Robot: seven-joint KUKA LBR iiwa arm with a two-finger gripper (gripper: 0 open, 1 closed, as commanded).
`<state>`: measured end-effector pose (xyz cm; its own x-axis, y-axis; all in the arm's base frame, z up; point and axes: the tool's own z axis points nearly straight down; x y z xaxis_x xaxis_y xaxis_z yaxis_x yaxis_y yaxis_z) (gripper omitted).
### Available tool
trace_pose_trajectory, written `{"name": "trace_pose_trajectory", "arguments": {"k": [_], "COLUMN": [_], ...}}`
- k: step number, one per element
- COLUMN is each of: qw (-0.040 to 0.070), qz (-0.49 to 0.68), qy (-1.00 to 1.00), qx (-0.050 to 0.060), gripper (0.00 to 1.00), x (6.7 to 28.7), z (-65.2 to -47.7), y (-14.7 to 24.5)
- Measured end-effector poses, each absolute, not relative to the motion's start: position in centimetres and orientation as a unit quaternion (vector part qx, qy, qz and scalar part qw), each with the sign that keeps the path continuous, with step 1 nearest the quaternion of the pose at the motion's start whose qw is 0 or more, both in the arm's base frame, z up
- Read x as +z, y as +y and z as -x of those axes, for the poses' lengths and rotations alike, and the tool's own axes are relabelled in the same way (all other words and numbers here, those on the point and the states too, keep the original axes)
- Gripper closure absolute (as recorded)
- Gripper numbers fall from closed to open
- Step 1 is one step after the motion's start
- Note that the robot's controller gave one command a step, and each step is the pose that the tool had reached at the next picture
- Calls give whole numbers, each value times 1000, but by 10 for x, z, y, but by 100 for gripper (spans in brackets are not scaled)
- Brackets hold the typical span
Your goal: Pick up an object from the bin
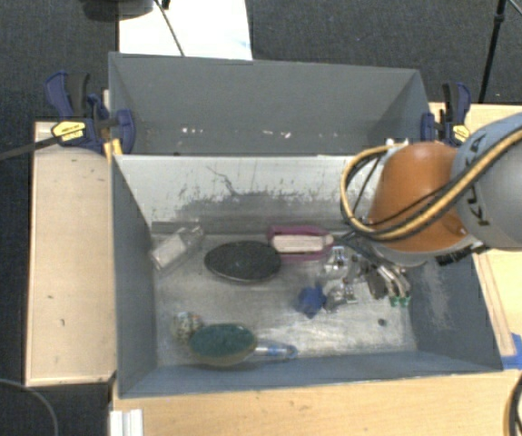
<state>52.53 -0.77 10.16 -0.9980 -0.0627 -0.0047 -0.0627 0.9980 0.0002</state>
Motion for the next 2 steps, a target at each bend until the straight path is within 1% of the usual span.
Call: {"name": "trace_pose_trajectory", "arguments": {"k": [1,2], "qw": [3,6], "qz": [20,35], "qy": [1000,999], "qx": [2,0], "gripper": [100,100], "x": [118,214], "z": [-551,-552], "y": [57,47]}}
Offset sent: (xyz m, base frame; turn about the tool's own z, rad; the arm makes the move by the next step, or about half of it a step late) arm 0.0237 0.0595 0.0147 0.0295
